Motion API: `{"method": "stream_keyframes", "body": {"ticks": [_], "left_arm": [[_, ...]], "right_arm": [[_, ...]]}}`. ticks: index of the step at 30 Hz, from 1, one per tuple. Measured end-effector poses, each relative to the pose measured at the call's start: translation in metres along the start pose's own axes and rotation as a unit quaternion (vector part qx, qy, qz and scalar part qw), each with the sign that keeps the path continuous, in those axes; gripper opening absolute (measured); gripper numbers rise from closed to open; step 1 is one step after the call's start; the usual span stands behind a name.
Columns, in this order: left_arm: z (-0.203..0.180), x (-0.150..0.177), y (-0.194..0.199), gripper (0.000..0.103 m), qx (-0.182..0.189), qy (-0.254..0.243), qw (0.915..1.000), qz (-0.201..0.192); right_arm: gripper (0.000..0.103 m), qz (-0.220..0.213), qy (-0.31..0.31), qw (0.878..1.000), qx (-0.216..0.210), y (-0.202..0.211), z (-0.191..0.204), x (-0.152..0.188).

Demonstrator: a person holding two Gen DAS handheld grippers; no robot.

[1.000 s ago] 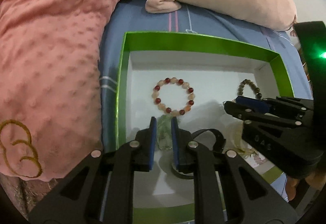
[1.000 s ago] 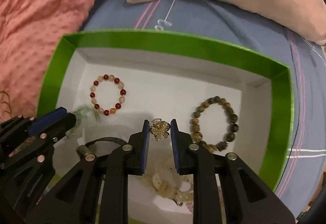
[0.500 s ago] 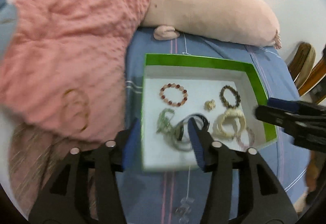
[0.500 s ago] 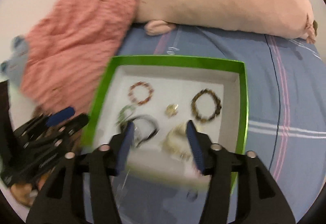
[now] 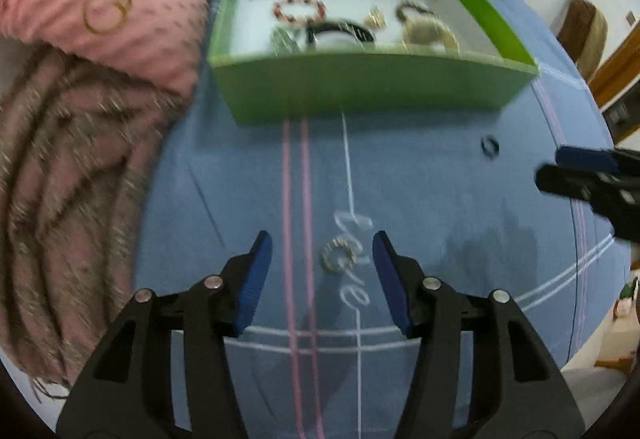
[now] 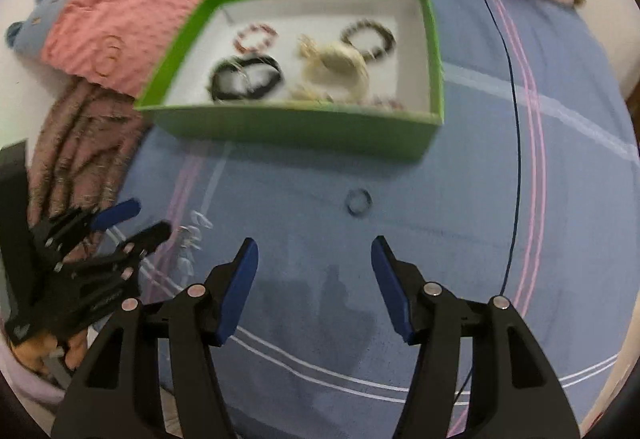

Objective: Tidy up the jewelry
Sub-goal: 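Grasp the silver rhinestone ring with the left tool while the right tool grasps the black ring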

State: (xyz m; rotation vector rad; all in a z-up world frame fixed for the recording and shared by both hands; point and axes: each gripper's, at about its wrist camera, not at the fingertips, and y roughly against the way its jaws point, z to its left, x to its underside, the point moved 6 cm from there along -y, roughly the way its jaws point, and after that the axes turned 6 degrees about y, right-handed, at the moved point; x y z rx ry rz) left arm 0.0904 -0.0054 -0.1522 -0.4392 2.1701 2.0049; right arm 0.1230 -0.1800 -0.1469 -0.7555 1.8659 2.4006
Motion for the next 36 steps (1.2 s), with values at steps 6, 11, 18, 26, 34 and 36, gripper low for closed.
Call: {"method": "stream_keyframes", "body": {"ticks": [6,11,18,26,34,36], "left_arm": [[-0.003,0.008,-0.017,0.054,-0.003,-0.002,0.9997,0.022],[-0.002,0.012,-0.021,0.05,-0.01,0.002,0.9996,0.027],[-0.01,0.001,-0.032,0.05,-0.048,0.015,0.9987,0.008],[-0.002,0.011,-0.035,0.053,-0.068,0.096,0.993,-0.016],[0.0,0.023,-0.03,0.019,-0.076,0.134,0.987,-0.046],[0.0,0.026,-0.027,0.019,-0.075,0.139,0.9864,-0.046]], "right_arm": [[0.059,-0.008,-0.021,1.0,0.019,-0.028,-0.019,-0.003],[0.059,-0.004,0.002,0.999,0.046,-0.05,-0.017,-0.009],[0.059,0.01,0.029,0.997,0.072,-0.066,-0.014,-0.017],[0.057,0.013,0.089,0.993,0.082,-0.072,-0.002,-0.02],[0.021,-0.007,0.117,0.991,0.059,-0.07,0.016,-0.018],[0.019,-0.009,0.119,0.992,0.046,-0.071,0.02,-0.018]]}}
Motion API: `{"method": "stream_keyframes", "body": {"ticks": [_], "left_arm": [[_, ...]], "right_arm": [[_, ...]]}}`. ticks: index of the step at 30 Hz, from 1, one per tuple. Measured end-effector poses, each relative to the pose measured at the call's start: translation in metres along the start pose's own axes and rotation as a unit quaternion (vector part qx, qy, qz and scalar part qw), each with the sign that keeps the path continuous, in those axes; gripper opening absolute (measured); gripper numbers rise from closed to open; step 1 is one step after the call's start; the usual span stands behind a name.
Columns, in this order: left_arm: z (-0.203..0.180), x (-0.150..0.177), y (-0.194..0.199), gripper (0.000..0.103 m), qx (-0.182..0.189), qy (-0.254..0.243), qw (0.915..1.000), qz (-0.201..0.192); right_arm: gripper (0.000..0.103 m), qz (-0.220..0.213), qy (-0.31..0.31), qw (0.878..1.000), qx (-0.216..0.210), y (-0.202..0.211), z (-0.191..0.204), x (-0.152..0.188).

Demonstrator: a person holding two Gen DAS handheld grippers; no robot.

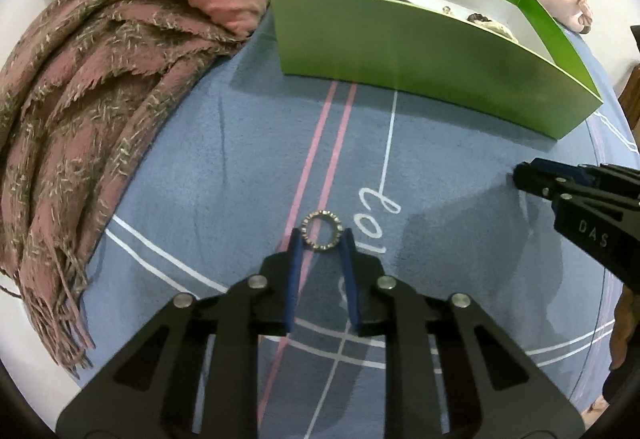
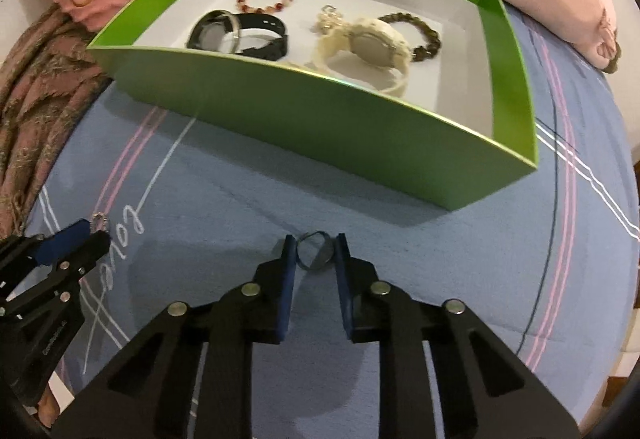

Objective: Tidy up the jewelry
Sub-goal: 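Grasp the silver rhinestone ring with the left tool while the right tool grasps the black ring, then carry both rings with both tools into the green box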

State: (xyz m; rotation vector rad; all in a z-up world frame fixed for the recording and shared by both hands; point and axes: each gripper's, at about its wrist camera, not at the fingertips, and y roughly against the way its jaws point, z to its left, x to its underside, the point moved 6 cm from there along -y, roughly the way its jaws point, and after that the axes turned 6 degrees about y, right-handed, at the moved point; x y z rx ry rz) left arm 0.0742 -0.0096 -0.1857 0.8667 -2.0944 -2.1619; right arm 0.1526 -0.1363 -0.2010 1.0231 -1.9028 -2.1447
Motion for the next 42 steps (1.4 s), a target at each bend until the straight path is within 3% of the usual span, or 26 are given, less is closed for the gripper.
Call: {"method": "stream_keyframes", "body": {"ticks": [12,26,42], "left_arm": [[0.009,0.008,0.025,0.019,-0.015,0.009,0.9998,-0.007],[-0.014,0.003,0.026,0.02,0.006,-0.02,0.9998,-0.002],[-0.011,-0.005,0.035,0.019,0.011,-0.04,0.9991,-0.01]], "right_arm": [[0.019,-0.011,-0.005,1.0,-0.023,0.007,0.008,0.004],[0.019,-0.023,-0.016,0.999,-0.025,0.024,0.012,0.017],[0.019,-0.041,-0.04,0.998,-0.025,0.036,0.012,0.015]]}}
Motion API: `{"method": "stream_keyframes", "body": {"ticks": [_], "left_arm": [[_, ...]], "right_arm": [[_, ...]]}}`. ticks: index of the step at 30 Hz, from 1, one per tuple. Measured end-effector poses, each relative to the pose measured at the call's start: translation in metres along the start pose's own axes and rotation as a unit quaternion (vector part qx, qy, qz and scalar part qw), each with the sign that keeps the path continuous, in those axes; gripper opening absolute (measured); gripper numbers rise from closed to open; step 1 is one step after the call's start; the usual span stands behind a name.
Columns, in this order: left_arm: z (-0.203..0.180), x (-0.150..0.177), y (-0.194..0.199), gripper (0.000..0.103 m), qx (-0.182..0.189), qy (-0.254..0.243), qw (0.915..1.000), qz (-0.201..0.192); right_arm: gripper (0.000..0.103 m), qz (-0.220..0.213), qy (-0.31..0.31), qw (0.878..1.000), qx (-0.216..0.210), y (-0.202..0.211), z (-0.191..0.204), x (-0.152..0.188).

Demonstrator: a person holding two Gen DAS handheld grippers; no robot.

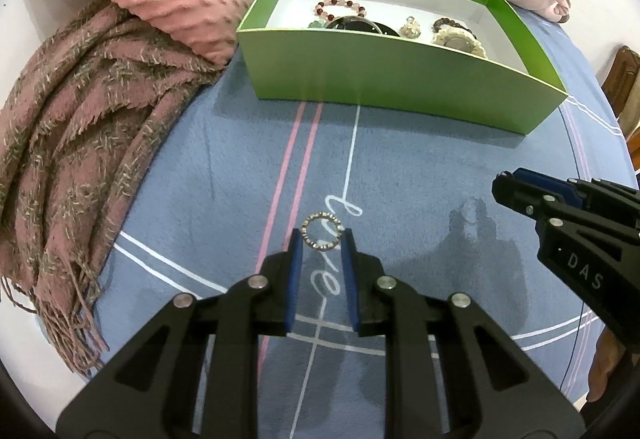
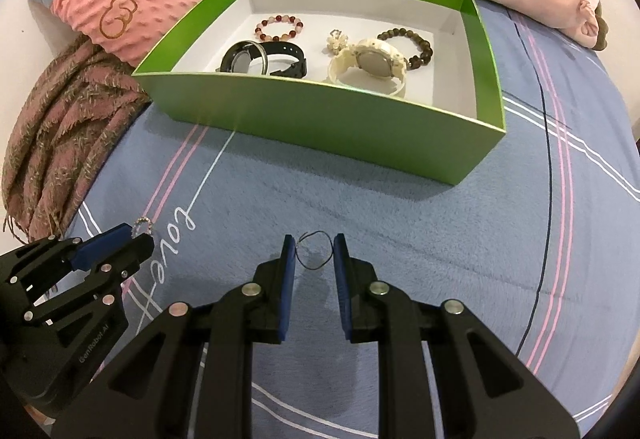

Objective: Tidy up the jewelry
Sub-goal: 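Carry both rings with both tools into the green box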

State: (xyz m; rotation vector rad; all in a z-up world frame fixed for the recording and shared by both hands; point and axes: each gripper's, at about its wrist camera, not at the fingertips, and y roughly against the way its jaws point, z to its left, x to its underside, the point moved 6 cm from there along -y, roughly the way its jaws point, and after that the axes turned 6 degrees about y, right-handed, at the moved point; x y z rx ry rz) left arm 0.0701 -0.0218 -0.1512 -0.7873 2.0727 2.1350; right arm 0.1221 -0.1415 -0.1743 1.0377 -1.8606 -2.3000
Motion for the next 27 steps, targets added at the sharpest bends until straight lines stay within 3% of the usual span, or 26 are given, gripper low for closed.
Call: {"method": "stream_keyframes", "body": {"ticks": [12,19,27], "left_arm": [[0.003,-0.004,0.004,0.019,0.01,-0.009,0.9999,-0.004],[0.001,-0.006,0.004,0.019,0.056,-0.001,0.9983,0.014],[-0.002,-0.013,0.003,0.019,0.066,-0.014,0.9975,0.024]], "right_arm": [[0.019,-0.001,-0.006,1.0,0.006,0.003,0.002,0.0],[0.019,-0.008,-0.012,1.0,0.009,0.01,-0.003,0.001],[0.019,-0.01,-0.035,0.999,0.013,0.017,-0.019,0.011]]}}
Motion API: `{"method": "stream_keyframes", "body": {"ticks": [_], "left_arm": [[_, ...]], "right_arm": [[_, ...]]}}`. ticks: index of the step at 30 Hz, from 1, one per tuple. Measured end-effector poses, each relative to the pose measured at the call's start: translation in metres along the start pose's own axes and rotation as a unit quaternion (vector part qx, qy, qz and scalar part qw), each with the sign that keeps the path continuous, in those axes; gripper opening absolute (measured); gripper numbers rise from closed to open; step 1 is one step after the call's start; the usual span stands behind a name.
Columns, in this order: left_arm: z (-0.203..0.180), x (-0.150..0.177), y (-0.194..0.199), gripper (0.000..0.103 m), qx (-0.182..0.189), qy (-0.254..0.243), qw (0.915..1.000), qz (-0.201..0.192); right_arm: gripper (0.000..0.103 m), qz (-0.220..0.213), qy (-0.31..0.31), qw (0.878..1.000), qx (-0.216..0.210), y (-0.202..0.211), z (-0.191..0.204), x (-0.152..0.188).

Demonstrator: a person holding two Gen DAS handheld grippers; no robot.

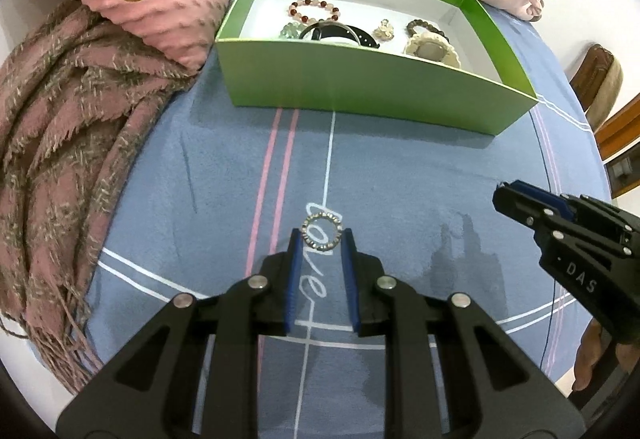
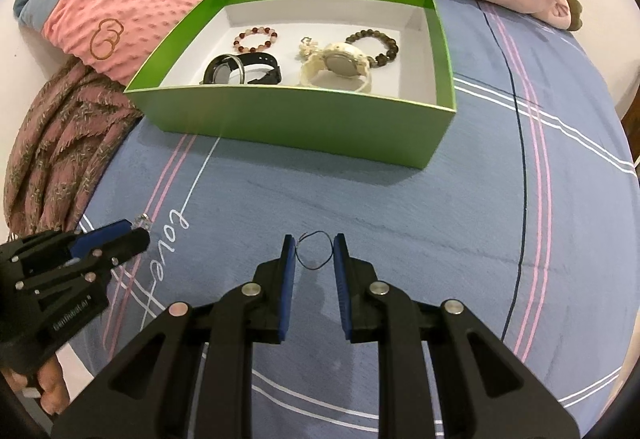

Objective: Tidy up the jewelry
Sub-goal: 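Carry both rings with both tools into the green box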

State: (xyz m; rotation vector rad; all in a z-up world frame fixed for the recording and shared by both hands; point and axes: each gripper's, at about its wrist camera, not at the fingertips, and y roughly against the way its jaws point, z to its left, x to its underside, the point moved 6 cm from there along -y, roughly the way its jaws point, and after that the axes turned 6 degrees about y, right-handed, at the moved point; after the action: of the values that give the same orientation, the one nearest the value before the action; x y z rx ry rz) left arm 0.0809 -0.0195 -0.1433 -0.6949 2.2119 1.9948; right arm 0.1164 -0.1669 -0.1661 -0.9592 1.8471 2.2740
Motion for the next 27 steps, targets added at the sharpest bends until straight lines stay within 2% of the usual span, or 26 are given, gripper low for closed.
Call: {"method": "stream_keyframes", "body": {"ticks": [6,10,15,19,23,27], "left_arm": [[-0.005,-0.014,0.005,0.019,-0.005,-0.018,0.9998,-0.001],[-0.01,-0.027,0.017,0.019,-0.001,-0.027,0.9995,-0.014],[-0.018,-0.058,0.036,0.019,0.004,-0.041,0.9982,-0.042],[-0.023,-0.086,0.044,0.019,0.01,-0.046,0.997,-0.061],[-0.023,-0.124,0.039,0.019,0.012,-0.042,0.996,-0.078],[-0.018,-0.152,0.009,0.019,0.022,-0.027,0.9976,-0.06]], "right_arm": [[0.019,0.011,-0.01,1.0,0.0,-0.006,-0.003,0.004],[0.019,0.002,-0.02,1.0,-0.002,0.001,-0.006,-0.005],[0.019,-0.049,-0.012,0.998,-0.024,0.032,0.001,-0.046],[0.019,-0.074,-0.014,0.996,-0.043,0.04,0.001,-0.079],[0.019,-0.073,-0.025,0.996,-0.039,0.025,-0.01,-0.11],[0.019,-0.045,-0.04,0.998,-0.021,-0.01,-0.03,-0.128]]}}
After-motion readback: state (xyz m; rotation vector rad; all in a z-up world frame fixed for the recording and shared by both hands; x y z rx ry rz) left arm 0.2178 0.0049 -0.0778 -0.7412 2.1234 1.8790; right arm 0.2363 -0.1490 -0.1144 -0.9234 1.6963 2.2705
